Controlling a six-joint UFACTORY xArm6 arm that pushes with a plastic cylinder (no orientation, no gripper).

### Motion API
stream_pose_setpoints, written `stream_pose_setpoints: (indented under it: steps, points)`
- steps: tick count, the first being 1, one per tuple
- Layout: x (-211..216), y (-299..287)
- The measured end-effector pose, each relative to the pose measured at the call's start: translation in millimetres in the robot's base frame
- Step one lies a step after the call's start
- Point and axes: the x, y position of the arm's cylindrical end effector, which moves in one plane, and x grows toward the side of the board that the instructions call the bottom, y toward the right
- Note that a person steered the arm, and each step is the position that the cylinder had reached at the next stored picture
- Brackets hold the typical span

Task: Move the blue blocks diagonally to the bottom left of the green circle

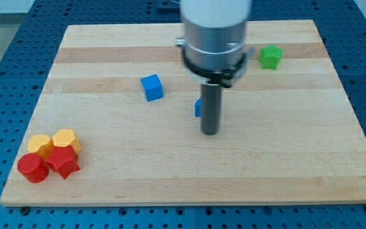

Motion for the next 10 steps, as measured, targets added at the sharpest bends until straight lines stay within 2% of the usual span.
stream_pose_setpoints:
  steps: [1, 2, 3, 4, 5, 6, 7, 8, 9, 10]
  points:
    - [-25.0, 25.8]
    - [-55.7, 19.2]
    - [-68.7, -15.6]
    - [-70.1, -4.1]
    - [-60.7, 58.9]
    - [-27.7, 49.9]
    - [-8.0, -7.2]
    - [-26.1, -52.9]
    - [-69.8, -64.4]
    - [-81.5, -66.0]
